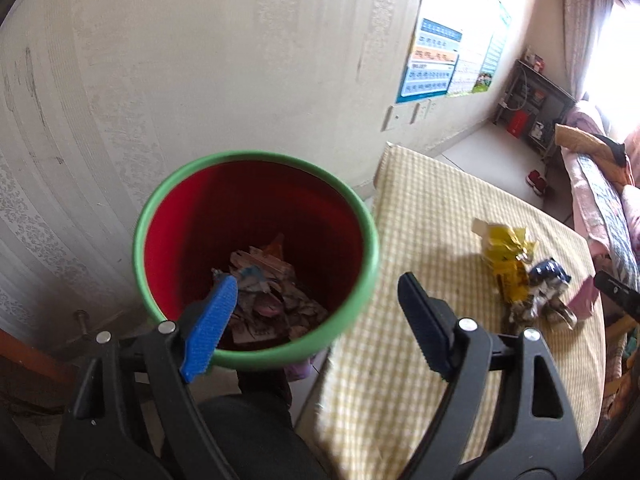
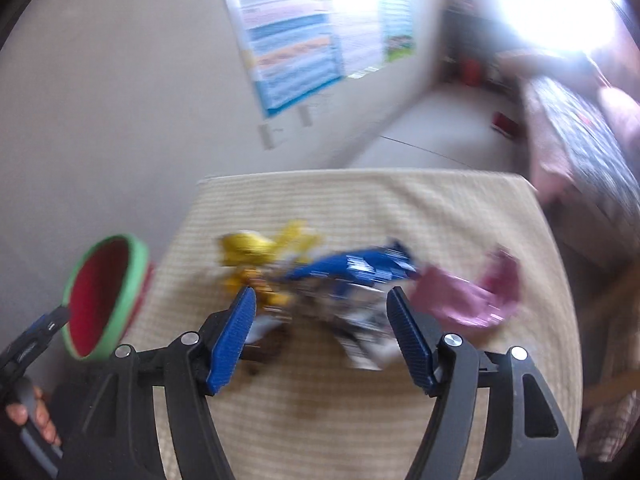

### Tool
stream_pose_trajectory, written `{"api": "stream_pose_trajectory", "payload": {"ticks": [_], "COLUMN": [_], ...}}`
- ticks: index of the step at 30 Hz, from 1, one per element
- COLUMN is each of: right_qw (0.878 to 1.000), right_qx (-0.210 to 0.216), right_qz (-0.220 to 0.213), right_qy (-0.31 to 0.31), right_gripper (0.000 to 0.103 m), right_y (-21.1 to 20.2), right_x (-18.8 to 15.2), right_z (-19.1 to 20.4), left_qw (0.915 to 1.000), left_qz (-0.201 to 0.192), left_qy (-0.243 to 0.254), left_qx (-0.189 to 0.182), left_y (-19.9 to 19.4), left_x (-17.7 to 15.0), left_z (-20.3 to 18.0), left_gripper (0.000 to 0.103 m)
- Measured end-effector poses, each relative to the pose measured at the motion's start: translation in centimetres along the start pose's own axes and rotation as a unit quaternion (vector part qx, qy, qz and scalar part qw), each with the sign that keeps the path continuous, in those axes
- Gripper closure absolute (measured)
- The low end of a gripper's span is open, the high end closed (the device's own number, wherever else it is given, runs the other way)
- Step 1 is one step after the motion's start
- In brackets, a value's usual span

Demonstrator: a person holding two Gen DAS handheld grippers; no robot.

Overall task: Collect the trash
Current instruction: 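Grasp the pink plastic bag with the right tool while the left tool grasps the brown chocolate wrapper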

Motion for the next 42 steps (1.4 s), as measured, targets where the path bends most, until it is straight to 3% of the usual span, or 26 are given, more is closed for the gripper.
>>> {"api": "stream_pose_trajectory", "payload": {"ticks": [3, 7, 11, 15, 17, 19, 24, 30, 35, 38, 40, 42], "right_qw": [0.995, 0.97, 0.955, 0.949, 0.949, 0.955, 0.964, 0.978, 0.981, 0.982, 0.984, 0.985], "right_qx": [-0.021, -0.018, -0.017, -0.03, -0.029, -0.03, 0.018, 0.036, 0.08, 0.093, 0.093, 0.087], "right_qz": [0.009, 0.021, 0.03, 0.057, 0.06, 0.05, 0.036, -0.005, 0.033, 0.065, 0.084, 0.105], "right_qy": [0.097, 0.242, 0.293, 0.309, 0.309, 0.289, 0.264, 0.205, 0.174, 0.148, 0.13, 0.109], "right_gripper": [0.036, 0.033, 0.029, 0.028, 0.03, 0.055, 0.078, 0.079, 0.079, 0.078, 0.078, 0.077], "right_y": [0.5, 2.0, 3.9, 5.8, 6.2, 5.9, 4.5, -0.9, -3.8, -4.2, -4.1, -3.6], "right_x": [-0.8, -1.6, -1.0, -1.4, -1.9, -1.8, -1.7, -1.3, -3.6, -5.2, -6.6, -8.0], "right_z": [-6.0, -11.1, -12.2, -12.4, -12.7, -12.6, -12.3, -11.8, -10.1, -8.4, -7.5, -6.7], "left_qw": [0.9998, 0.9985, 0.9953, 0.9944, 0.9943, 0.994, 0.9914, 0.9885, 0.9831, 0.979, 0.9765, 0.9747], "left_qz": [0.012, 0.021, 0.019, 0.012, 0.013, 0.015, 0.016, 0.003, 0.027, 0.052, 0.079, 0.106], "left_qy": [0.013, 0.044, 0.093, 0.104, 0.105, 0.109, 0.13, 0.144, 0.128, 0.149, 0.157, 0.159], "left_qx": [-0.009, -0.023, -0.02, -0.009, -0.002, 0.002, 0.005, -0.046, -0.128, -0.129, -0.124, -0.117], "left_y": [-0.4, -1.0, -1.3, -1.6, -1.6, -1.5, -1.2, -1.7, 0.2, 2.6, 4.4, 5.9], "left_x": [-1.3, -3.4, -4.3, -4.5, -4.7, -4.8, -5.1, -4.0, -2.9, -3.6, -4.4, -5.3], "left_z": [-1.7, -4.4, -6.5, -6.9, -6.8, -6.8, -7.7, -11.4, -16.7, -19.5, -20.7, -21.1], "left_gripper": [0.023, 0.023, 0.023, 0.023, 0.023, 0.023, 0.023, 0.023, 0.023, 0.026, 0.033, 0.046]}}
Point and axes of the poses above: each gripper's, at about its wrist camera, not at the fingertips, and y roughly the way its jaws point, z to its left, x to its top, the point moved 7 cm from there along y, roughly the way its jaws point, and after that the axes turned 5 degrees about -z, right-handed, at the moved point
